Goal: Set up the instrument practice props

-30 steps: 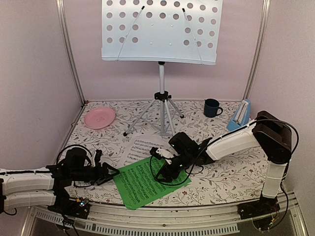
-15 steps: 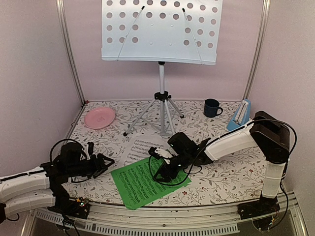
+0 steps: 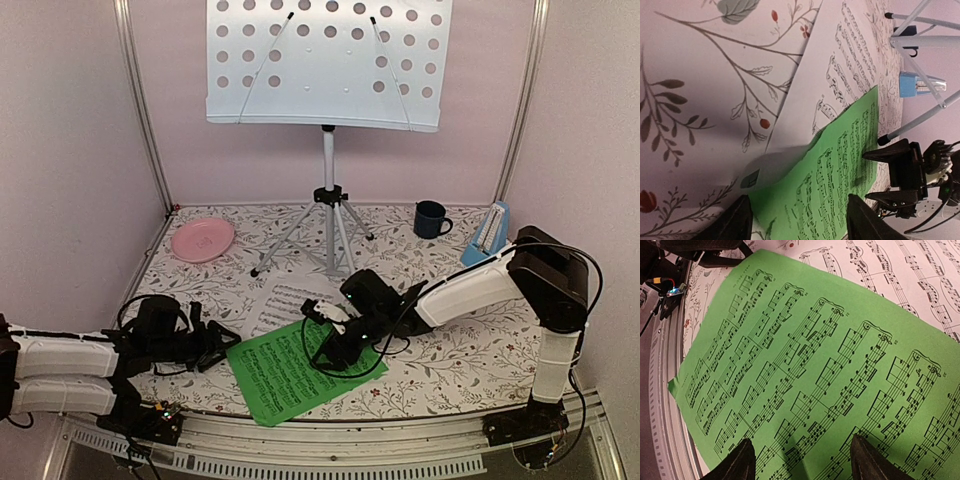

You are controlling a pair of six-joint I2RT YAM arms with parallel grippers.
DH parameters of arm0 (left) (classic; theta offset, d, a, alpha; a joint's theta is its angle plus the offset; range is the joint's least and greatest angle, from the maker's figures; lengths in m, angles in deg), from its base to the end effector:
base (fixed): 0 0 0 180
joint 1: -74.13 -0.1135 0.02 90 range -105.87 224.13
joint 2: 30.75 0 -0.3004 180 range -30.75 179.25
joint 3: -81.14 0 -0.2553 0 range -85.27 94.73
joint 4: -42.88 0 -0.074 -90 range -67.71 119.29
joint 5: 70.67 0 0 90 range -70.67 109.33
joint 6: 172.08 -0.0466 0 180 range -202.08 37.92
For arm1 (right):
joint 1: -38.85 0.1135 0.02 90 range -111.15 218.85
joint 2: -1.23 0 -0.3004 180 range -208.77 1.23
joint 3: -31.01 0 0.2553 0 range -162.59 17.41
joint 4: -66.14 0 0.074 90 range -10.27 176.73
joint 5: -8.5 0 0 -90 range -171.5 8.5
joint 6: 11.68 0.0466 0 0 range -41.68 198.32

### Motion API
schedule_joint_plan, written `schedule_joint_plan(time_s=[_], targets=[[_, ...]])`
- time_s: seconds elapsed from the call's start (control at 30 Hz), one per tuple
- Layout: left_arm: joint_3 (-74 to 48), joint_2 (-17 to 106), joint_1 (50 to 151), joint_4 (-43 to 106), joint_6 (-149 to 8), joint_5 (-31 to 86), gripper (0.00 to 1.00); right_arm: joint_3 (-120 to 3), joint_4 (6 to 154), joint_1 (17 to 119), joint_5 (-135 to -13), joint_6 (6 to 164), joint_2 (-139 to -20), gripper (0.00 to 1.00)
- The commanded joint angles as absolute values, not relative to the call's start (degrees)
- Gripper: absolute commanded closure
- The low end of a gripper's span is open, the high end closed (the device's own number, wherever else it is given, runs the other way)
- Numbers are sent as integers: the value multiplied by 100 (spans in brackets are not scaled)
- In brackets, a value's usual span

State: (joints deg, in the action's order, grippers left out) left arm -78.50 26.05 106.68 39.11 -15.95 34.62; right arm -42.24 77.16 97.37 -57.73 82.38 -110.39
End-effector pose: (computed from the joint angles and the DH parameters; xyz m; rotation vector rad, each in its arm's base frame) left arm 0.1213 -0.0920 0.1364 -0.5822 2.4774 -1.1163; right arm 0.1964 0.3567 0.1457 -1.3589 2.2017 0.9596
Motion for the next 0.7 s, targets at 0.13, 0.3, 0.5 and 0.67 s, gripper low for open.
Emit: schedule_joint_plan(time_s=[0.13,0.3,0.5,0.67], targets=[[-7769,3506,10657,5284,-1990,4174,38,-4253,7864,9822,-5663,8293,-11285,34],[-7619,3211,10747,5408,-2274,3999,42,-4303,7885,9834,-5656,8281,-11325,34],[-7153,2977,10744,4079,-2867,3617,45,-4313,7906,9834,-5637,8265,-11334,34],[-6848,3355,10744,3706,-3158,3671,51,-4331,7942,9835,-5645,8254,-11339,34]])
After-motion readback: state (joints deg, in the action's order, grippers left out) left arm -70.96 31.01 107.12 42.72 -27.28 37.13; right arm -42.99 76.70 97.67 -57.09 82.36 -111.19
